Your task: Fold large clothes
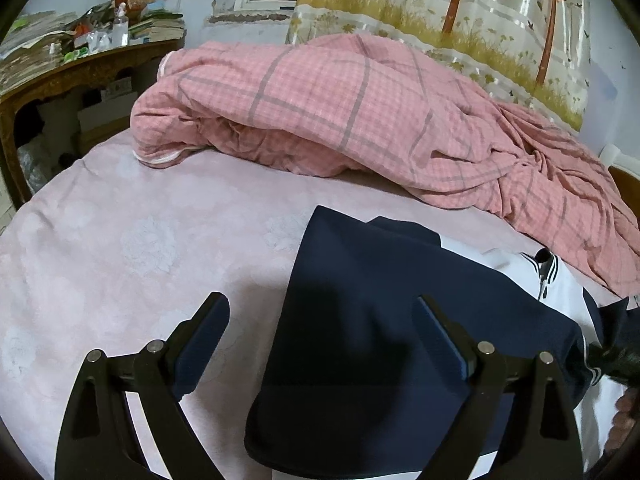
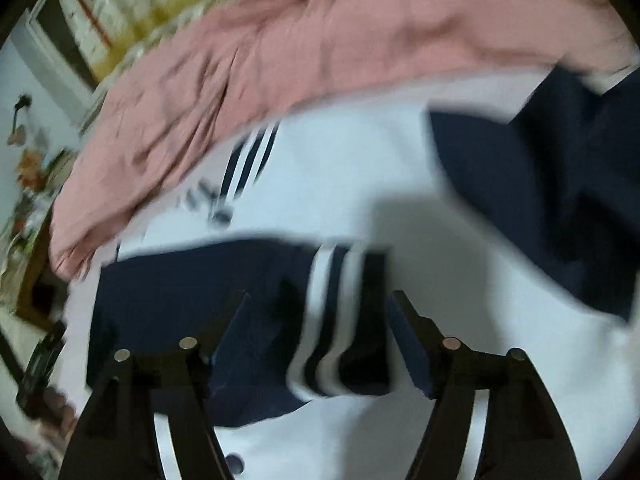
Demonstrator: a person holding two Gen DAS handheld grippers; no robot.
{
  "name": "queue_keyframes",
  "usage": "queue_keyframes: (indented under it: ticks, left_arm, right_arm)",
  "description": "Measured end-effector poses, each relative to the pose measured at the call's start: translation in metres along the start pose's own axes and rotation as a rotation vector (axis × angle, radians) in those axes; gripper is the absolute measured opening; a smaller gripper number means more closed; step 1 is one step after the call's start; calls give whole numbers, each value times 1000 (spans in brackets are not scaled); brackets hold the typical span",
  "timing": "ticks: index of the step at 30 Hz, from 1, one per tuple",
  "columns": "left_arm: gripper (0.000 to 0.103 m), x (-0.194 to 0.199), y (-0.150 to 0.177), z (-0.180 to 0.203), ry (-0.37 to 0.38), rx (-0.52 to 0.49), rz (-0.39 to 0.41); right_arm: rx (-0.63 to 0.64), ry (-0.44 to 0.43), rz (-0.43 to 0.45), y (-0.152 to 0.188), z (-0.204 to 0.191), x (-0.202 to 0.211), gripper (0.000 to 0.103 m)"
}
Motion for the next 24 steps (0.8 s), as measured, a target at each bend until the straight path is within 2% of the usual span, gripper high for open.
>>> queue_keyframes:
  ticks: [1,2,4,6,7,9,10,12,13,16,20,22,24]
  left_arm:
    - [92,0,0,1,1,-10,5]
    - [92,0,1,3,8,-27,11]
    - [92,3,2,7,39,-68,25]
    - [92,6,1,7,34,-67,39]
    - [92,8,0,5,31,-62,45]
    - [92,10,-1,3,22,-62,50]
    - [92,10,-2,2,10,-59,52]
    - [92,8,-2,-1,-2,-51,47]
    - [92,5,-1,-1,0,-48,37]
    - [92,-6,5,6,5,-74,-10]
    - [91,-34,20,21,-72,-165,-93]
    - [86,-56,30,22,-136,-196,-171]
    - [87,-68,36,18,-149,-184,-210]
  right_arm:
    - [43,59,-24,3,-4,-13,57]
    - [74,81,-12,4,-7,-16,56]
    - [136,173,44,6,-14,-13,35]
    - [106,135,120,4,-12,0,10]
    - [101,148,159,3,-12,6,9]
    - [104,230,252,1,-10,22,8]
    - [100,309,314,-1,-8,34,8]
    - [71,389,372,-4,4,49,8]
    - [66,402,374,-6,8,50,8]
    - [51,371,309,-8,21,37,8]
    - [47,414,291,-9,24,25,11]
    - [44,438,299,-10,25,28,26]
    - [35,454,328,-7,26,39,55]
Point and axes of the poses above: each gripper's, at about its wrist camera, not at the fingertips, and x roughly against the way its jaws point, z to its right, y to its underside, the point moved 1 cm from there along -x, roughly the way its jaws point, and after that the axes turned 1 degree about -y, right-handed, at the moved point
